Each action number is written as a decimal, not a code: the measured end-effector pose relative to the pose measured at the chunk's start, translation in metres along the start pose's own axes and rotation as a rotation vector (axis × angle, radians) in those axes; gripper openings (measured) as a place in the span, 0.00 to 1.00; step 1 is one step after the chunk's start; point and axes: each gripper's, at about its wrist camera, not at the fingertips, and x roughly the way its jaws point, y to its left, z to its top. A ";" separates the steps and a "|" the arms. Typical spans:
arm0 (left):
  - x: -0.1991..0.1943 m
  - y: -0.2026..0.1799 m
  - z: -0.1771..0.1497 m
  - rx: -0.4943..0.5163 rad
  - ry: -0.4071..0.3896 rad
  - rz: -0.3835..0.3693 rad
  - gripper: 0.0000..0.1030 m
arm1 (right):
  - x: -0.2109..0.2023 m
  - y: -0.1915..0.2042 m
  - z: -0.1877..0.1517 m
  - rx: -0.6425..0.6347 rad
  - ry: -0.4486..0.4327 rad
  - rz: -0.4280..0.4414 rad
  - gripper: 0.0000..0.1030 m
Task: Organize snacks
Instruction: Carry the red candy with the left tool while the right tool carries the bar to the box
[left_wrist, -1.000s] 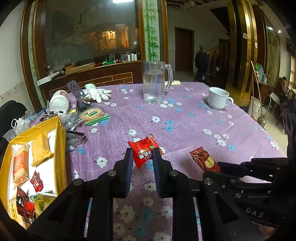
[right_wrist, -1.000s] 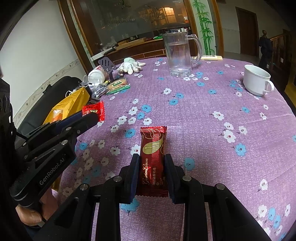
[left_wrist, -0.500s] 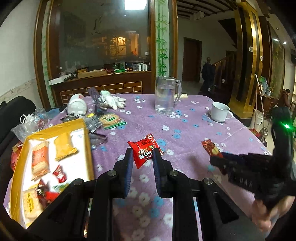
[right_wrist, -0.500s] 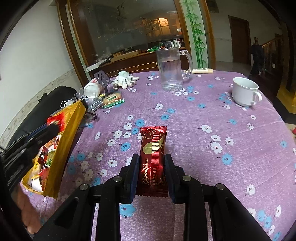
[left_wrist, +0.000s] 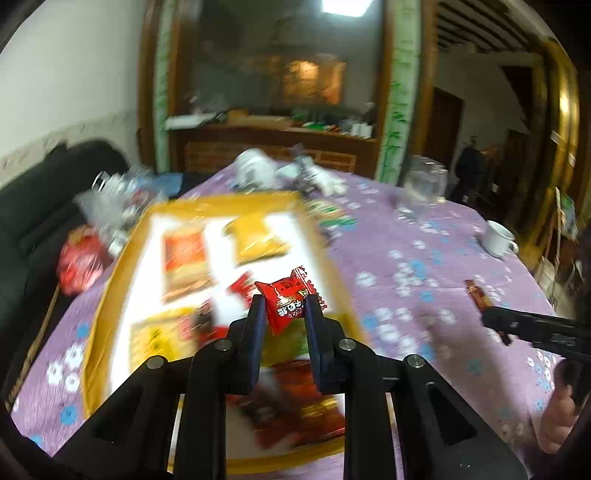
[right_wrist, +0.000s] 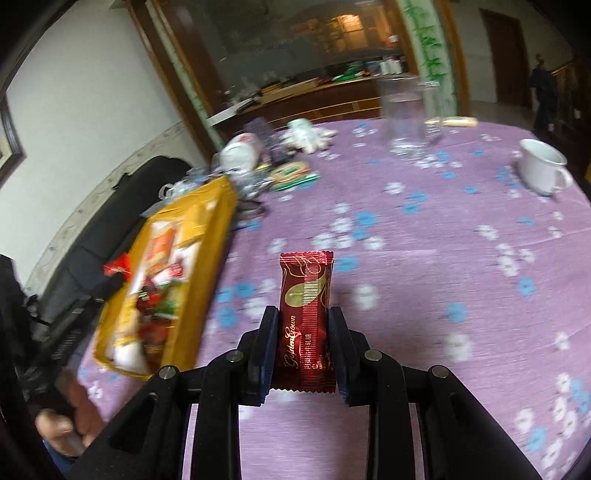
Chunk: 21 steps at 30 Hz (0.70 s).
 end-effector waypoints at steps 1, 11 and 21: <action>0.004 0.009 -0.002 -0.023 0.014 0.007 0.18 | 0.002 0.010 0.001 -0.011 0.006 0.017 0.27; 0.023 0.032 -0.019 -0.075 0.066 0.002 0.18 | 0.040 0.110 -0.004 -0.146 0.076 0.137 0.27; 0.029 0.048 -0.022 -0.142 0.059 0.027 0.18 | 0.080 0.139 -0.014 -0.179 0.116 0.195 0.26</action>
